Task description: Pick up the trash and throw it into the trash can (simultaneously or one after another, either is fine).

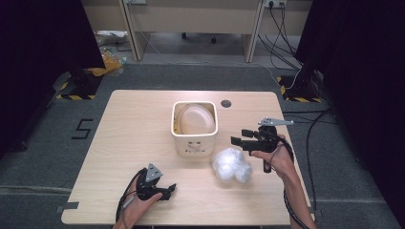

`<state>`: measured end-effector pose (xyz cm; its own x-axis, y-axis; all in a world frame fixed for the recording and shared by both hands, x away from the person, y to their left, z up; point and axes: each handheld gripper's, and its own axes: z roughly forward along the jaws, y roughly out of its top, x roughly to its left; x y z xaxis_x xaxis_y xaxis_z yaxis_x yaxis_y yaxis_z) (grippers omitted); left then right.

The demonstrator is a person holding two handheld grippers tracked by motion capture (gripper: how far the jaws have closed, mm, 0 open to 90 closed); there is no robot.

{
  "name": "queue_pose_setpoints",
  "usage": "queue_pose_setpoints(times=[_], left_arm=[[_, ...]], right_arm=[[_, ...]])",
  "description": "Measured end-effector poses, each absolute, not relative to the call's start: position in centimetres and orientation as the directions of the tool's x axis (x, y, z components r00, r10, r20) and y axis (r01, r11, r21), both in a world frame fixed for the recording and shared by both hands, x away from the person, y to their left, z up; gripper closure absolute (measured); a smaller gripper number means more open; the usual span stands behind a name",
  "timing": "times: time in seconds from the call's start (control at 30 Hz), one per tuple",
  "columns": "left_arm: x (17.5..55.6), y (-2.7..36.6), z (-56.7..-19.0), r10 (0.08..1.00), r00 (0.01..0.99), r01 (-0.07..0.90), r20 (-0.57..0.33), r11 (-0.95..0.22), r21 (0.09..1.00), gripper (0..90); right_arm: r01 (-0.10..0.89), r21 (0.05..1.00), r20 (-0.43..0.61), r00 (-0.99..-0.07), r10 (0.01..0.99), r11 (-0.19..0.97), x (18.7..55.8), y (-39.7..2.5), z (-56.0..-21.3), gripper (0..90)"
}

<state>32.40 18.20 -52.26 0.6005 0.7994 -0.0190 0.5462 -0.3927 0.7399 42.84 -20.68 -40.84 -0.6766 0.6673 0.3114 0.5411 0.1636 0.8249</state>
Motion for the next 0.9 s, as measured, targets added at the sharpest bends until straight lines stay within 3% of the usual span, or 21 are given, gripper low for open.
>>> queue_pose_setpoints(times=[0.3,0.9], left_arm=[[32.4,18.2,-52.3,0.8,0.6,0.547,-0.02,-0.393,0.739,13.2],[32.4,18.2,-52.3,0.801,0.599,0.548,-0.021,-0.39,0.74,13.2]], right_arm=[[0.531,0.827,0.281,-0.674,0.684,0.183,41.7,-20.9,-42.6,26.8],[0.61,0.748,0.258,-0.631,0.732,0.262,40.8,-21.2,-46.7,25.6]])
